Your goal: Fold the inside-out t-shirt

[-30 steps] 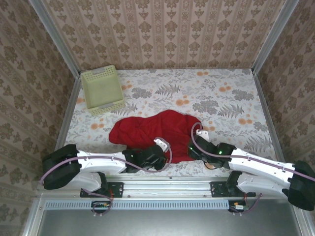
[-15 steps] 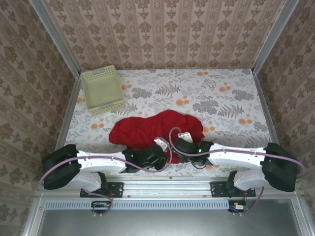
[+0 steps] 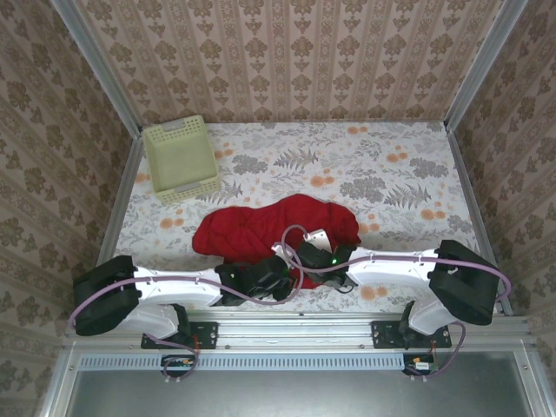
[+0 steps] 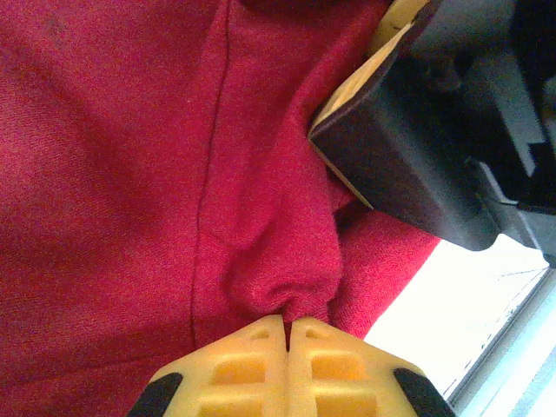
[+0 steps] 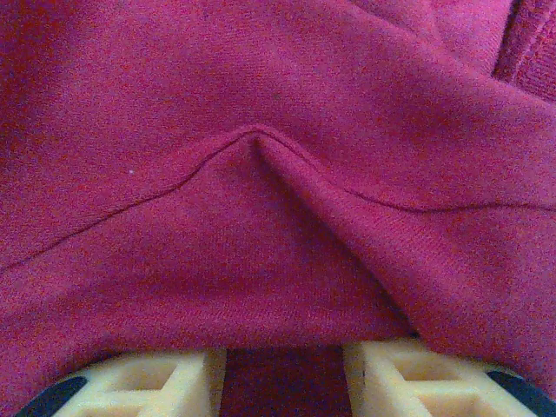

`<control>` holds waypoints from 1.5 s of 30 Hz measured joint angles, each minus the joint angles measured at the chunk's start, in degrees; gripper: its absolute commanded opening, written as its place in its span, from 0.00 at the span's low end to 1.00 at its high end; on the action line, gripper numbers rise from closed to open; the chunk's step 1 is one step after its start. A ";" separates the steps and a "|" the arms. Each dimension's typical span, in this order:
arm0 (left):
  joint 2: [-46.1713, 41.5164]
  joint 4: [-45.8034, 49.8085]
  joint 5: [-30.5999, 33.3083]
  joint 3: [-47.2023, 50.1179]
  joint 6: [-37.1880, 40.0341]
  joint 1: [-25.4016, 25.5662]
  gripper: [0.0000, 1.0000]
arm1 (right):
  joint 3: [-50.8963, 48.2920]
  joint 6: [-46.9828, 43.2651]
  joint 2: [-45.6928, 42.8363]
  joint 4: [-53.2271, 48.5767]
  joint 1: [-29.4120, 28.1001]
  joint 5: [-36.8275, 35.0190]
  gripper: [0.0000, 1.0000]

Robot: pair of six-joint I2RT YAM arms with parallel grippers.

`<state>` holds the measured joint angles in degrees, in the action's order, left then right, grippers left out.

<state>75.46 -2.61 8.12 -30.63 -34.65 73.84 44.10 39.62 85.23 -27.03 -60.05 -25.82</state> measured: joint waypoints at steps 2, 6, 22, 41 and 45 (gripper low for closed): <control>0.00 0.00 0.04 0.00 0.00 0.00 0.00 | 0.00 -0.17 0.09 -0.15 0.00 -0.63 0.47; 0.00 0.00 0.04 0.00 0.00 0.00 0.00 | 0.00 -0.33 0.09 -0.20 0.00 -1.77 0.43; -0.55 0.83 3.08 0.00 -0.07 -1.22 0.00 | -0.68 -3.54 -6.95 -0.26 0.00 -0.52 0.00; -3.21 5.73 3.30 -5.31 4.87 -5.35 0.34 | -20.98 -6.80 -46.29 7.04 -0.24 7.23 0.00; -5.79 8.63 2.38 -6.62 7.30 -3.02 0.46 | -23.58 -6.71 -46.14 9.92 -0.61 10.08 0.00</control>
<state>69.67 6.02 10.50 -37.26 -27.35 70.83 20.51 32.91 39.09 -17.10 -60.66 -15.75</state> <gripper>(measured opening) 0.413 0.065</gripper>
